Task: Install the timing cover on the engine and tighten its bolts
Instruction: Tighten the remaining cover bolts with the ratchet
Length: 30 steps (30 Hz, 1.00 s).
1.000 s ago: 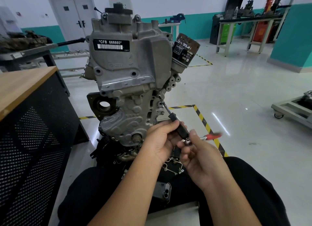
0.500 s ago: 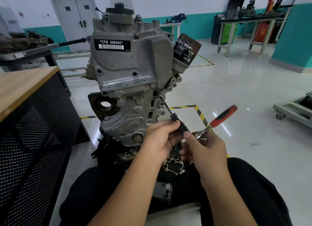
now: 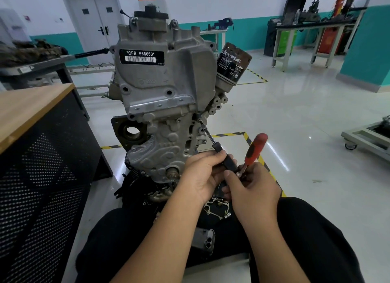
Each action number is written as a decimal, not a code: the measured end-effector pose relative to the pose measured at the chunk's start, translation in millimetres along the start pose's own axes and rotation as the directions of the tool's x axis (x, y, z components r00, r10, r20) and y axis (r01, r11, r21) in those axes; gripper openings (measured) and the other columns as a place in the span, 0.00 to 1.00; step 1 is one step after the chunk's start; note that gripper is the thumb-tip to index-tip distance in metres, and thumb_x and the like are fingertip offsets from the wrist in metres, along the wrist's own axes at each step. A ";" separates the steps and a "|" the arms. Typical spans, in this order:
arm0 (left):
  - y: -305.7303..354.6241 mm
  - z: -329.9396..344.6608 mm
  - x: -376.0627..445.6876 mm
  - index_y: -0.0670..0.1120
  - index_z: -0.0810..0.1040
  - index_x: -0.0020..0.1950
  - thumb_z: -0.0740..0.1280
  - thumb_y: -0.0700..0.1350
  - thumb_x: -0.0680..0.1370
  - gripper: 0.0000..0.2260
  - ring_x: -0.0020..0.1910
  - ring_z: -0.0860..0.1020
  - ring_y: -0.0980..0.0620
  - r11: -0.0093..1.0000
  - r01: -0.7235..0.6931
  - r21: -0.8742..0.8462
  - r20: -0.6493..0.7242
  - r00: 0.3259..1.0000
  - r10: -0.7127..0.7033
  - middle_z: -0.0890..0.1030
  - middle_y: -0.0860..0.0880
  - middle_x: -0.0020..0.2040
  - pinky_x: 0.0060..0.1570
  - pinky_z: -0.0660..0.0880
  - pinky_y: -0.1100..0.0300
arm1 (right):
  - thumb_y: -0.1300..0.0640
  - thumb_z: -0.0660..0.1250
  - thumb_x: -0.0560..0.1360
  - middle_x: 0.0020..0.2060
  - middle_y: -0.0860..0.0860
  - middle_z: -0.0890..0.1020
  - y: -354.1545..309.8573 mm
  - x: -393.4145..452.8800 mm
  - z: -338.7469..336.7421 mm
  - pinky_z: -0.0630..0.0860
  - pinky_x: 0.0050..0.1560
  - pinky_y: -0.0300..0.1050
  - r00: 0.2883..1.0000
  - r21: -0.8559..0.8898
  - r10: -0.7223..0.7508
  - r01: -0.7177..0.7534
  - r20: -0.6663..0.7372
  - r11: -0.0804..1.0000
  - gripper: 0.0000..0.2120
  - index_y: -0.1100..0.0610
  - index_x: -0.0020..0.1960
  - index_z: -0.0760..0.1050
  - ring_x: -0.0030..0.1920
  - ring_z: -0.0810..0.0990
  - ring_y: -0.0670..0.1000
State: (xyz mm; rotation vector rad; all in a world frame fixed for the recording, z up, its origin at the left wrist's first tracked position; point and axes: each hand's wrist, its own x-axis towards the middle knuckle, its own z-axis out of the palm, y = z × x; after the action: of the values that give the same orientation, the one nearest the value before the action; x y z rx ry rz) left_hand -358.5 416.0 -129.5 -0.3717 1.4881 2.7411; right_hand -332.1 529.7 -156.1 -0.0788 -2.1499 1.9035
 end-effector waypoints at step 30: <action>4.1 -5.1 -2.1 0.36 0.80 0.55 0.69 0.40 0.80 0.08 0.35 0.84 0.48 0.999 0.036 0.018 0.063 0.997 -0.037 0.84 0.40 0.45 0.23 0.74 0.62 | 0.60 0.70 0.77 0.35 0.57 0.80 -23.8 -1.8 0.0 0.71 0.20 0.33 0.606 0.652 0.440 -0.756 0.663 0.060 0.06 0.60 0.50 0.83 0.21 0.73 0.43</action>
State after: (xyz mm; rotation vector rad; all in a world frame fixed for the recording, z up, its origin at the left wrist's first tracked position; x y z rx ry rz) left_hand -355.9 409.8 -128.4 -0.3063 1.4731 2.6843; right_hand -327.1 526.1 -133.0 -0.6212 -0.6947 3.5752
